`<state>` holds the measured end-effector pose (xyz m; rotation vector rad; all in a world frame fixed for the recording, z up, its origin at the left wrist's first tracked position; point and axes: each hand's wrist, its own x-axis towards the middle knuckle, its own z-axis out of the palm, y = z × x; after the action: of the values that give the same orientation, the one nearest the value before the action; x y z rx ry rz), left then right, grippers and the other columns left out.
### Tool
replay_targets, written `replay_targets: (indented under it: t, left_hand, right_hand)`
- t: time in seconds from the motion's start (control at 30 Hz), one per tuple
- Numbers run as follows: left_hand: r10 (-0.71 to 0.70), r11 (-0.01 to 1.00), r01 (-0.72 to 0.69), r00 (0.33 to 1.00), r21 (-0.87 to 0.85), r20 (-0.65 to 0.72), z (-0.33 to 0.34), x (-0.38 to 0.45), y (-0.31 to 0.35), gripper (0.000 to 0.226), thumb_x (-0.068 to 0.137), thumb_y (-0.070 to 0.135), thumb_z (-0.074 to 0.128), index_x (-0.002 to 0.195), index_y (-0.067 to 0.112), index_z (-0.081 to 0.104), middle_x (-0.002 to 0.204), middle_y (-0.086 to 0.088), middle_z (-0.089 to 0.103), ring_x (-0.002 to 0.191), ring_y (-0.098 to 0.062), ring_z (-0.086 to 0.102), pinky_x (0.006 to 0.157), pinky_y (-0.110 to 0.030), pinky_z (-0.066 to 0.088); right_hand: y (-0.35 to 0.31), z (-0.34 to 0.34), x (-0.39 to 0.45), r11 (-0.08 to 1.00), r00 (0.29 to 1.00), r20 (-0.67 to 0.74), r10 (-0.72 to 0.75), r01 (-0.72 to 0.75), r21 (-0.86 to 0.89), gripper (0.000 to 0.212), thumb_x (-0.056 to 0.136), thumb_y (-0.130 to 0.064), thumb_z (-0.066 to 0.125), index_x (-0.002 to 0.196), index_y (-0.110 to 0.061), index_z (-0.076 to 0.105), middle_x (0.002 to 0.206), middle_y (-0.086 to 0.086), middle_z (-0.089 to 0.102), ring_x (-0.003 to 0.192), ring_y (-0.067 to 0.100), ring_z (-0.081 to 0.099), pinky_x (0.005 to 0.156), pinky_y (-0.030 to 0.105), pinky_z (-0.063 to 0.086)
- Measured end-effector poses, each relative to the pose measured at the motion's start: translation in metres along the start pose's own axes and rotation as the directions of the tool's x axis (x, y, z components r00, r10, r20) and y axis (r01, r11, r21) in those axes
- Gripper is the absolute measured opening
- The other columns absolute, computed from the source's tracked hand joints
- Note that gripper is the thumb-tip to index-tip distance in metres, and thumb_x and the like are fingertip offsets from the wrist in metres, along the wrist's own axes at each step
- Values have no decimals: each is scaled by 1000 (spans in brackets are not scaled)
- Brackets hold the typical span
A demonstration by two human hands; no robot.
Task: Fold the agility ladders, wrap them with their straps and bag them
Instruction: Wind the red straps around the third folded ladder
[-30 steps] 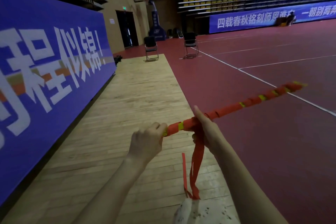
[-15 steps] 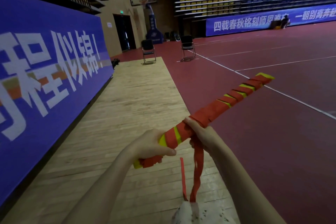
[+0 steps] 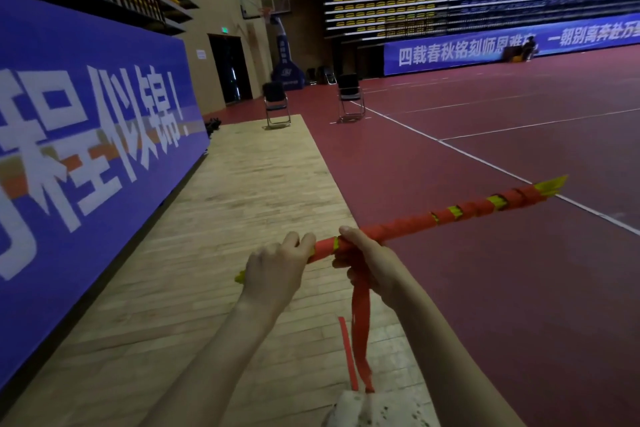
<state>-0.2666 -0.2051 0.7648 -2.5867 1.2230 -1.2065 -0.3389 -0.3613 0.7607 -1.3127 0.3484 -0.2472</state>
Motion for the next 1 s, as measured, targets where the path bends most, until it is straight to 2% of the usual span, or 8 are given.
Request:
replay_targets:
  t: [0.1, 0.17, 0.33, 0.53, 0.63, 0.73, 0.9, 1.0]
  left_hand:
    - [-91, 968, 173, 916, -181, 390, -13, 14, -7, 37, 81, 49, 65, 111, 32, 52, 98, 8, 62, 87, -20, 63, 68, -33, 49]
    - [-16, 913, 262, 790, -314, 614, -17, 21, -13, 32, 78, 58, 62, 97, 33, 54, 92, 8, 62, 85, -16, 60, 71, -33, 49]
    - [82, 748, 454, 661, -484, 746, -24, 32, -18, 33, 81, 56, 60, 90, 24, 61, 85, 1, 66, 74, -13, 63, 72, -36, 51]
    - [-204, 821, 477, 758, -313, 620, -26, 26, 8, 29, 86, 54, 56, 98, 27, 51, 90, 8, 58, 80, -13, 55, 64, -29, 38]
    - [-305, 936, 337, 921, -102, 242, -19, 15, 27, 40, 77, 40, 68, 105, 17, 51, 91, -1, 62, 80, -22, 62, 63, -32, 40]
    - [-245, 970, 245, 969, 4, -32, -7, 16, 21, 48, 50, 23, 82, 90, 9, 59, 75, -9, 61, 67, -30, 61, 58, -35, 44]
    - [-158, 974, 181, 973, 134, -170, -3, 13, 19, 35, 63, 17, 73, 93, 9, 57, 75, -10, 57, 68, -29, 56, 61, -38, 40]
    - [-181, 983, 183, 979, 17, -98, -3, 7, 23, 49, 58, 27, 75, 101, 10, 58, 83, -8, 60, 74, -29, 58, 65, -39, 43]
  right_hand:
    - [5, -2, -1, 1000, 999, 41, 2, -2, 10, 37, 88, -39, 64, 97, -3, 68, 77, 12, 70, 50, 10, 58, 50, 22, 44]
    - [8, -3, -2, 1000, 998, 67, 5, -5, 14, 34, 89, -38, 63, 93, -5, 67, 77, 13, 70, 51, 11, 57, 50, 23, 43]
    - [9, -1, -2, 1000, 997, 71, 7, -8, 19, 33, 89, -40, 63, 84, -7, 68, 75, 12, 69, 52, 13, 54, 50, 24, 42]
    - [-6, 0, -4, 999, 1000, -5, -25, 25, -44, 34, 88, -38, 66, 89, -5, 67, 76, 12, 71, 46, 12, 56, 47, 23, 43]
    - [-15, 0, -4, 987, 989, -80, -126, 117, -109, 29, 90, -32, 66, 85, -4, 66, 69, 11, 68, 47, 12, 63, 42, 22, 42]
    - [-12, 4, -4, 976, 978, -115, -176, 158, -148, 28, 91, -24, 66, 74, -2, 66, 66, 11, 66, 50, 11, 63, 41, 20, 41]
    - [-9, 15, -5, 995, 987, -153, -44, 57, 77, 35, 87, -37, 69, 80, -4, 67, 66, 11, 68, 41, 11, 51, 44, 21, 38]
    - [-2, 22, 0, 977, 974, -228, -12, 59, 204, 31, 81, -32, 76, 67, -12, 57, 51, 0, 46, 39, 9, 38, 44, 23, 32]
